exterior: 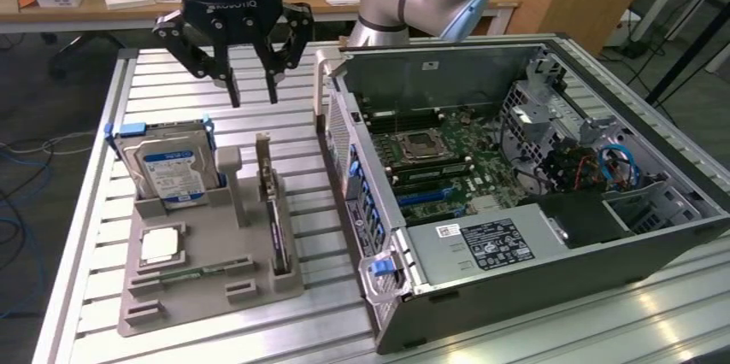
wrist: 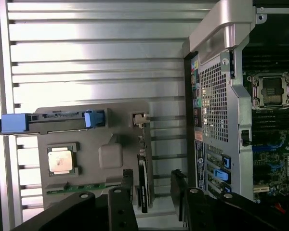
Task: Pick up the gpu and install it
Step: 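Pick up the gpu and move the gpu toward the slot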
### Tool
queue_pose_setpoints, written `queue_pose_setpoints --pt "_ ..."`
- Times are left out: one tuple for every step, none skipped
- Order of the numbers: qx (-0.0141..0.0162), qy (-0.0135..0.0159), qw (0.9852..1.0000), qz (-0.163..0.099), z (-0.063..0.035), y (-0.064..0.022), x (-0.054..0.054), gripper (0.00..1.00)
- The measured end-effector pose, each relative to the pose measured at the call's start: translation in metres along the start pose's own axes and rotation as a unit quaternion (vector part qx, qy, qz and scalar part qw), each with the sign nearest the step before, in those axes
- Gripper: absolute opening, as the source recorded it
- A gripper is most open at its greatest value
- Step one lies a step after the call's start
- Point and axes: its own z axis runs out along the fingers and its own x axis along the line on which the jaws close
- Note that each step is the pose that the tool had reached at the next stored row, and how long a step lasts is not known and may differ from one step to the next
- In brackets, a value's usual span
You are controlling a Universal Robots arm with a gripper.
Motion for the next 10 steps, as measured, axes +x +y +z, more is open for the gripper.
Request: queue_pose_setpoints --pt "0.0000 0.0000 1.0000 0.000 0.0000 0.0000 0.000 0.47" --pt "-0.0001 -0.0002 1.0000 0.000 0.0003 0.0000 0.000 0.47" --pt "-0.0002 -0.0009 1.0000 0.000 0.0013 0.0000 0.000 0.47" --pt "-0.0002 -0.0014 1.0000 0.000 0.0024 -0.0001 0.000 0.47" --pt "-0.0002 -0.0020 1.0000 0.000 0.0037 -0.0002 0.000 0.47" --pt "-0.0002 -0.0021 1.0000 0.000 0.0054 -0.0003 0.000 0.47" --pt "-0.0002 -0.0021 1.0000 0.000 0.0073 -0.0004 0.001 0.47" --pt "-0.0002 -0.0021 1.0000 0.000 0.0091 -0.0004 0.001 0.47" --pt "-0.0002 -0.0021 1.0000 0.000 0.0109 -0.0006 0.001 0.47" --pt "-0.0002 -0.0021 1.0000 0.000 0.0127 -0.0007 0.001 0.47"
